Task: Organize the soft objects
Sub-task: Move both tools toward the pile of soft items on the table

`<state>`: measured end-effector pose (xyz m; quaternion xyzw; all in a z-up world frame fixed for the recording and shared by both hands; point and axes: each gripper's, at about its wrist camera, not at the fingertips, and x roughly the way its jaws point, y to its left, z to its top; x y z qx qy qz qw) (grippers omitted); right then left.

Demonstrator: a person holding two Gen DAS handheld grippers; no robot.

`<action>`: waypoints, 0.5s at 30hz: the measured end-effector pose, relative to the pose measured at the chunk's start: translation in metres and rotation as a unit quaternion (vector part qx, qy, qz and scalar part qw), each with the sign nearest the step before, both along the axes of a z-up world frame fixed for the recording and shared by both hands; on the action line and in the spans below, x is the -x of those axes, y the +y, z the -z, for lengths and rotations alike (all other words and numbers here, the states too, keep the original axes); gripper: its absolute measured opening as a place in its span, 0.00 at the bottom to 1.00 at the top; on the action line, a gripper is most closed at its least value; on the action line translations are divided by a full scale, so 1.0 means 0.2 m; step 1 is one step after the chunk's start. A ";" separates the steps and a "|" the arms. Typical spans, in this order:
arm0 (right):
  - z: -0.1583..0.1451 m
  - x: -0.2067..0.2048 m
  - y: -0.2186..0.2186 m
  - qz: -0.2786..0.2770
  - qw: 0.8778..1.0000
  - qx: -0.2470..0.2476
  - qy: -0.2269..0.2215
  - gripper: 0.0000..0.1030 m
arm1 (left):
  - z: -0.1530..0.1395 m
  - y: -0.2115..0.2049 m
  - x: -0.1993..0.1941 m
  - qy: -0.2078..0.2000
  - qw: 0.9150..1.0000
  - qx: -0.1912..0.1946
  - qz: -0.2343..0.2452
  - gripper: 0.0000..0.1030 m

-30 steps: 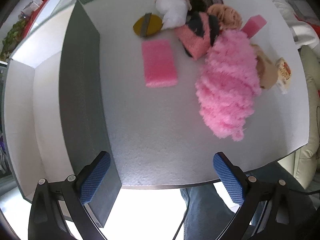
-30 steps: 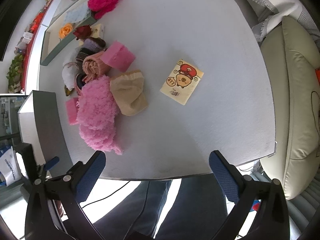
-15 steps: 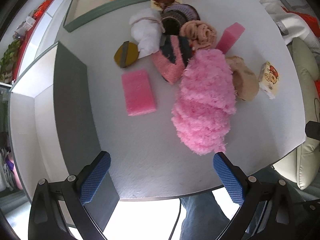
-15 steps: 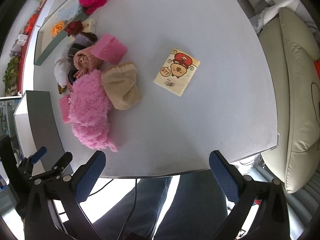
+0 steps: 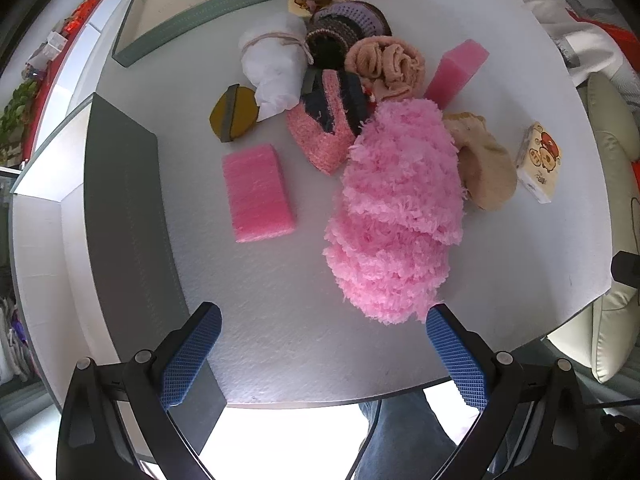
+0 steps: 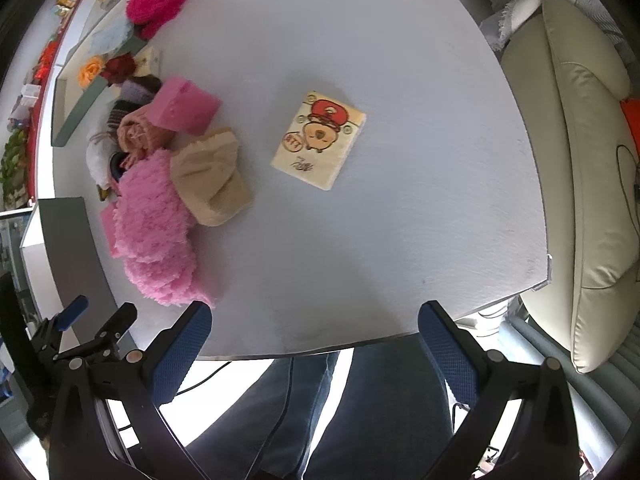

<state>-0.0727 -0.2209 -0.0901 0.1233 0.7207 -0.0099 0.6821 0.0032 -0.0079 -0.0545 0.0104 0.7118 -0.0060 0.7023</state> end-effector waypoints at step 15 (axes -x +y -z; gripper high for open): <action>0.20 -0.16 -0.04 -0.053 0.998 0.032 -0.015 1.00 | 0.14 -0.23 -0.24 0.000 0.999 -0.035 0.000 1.00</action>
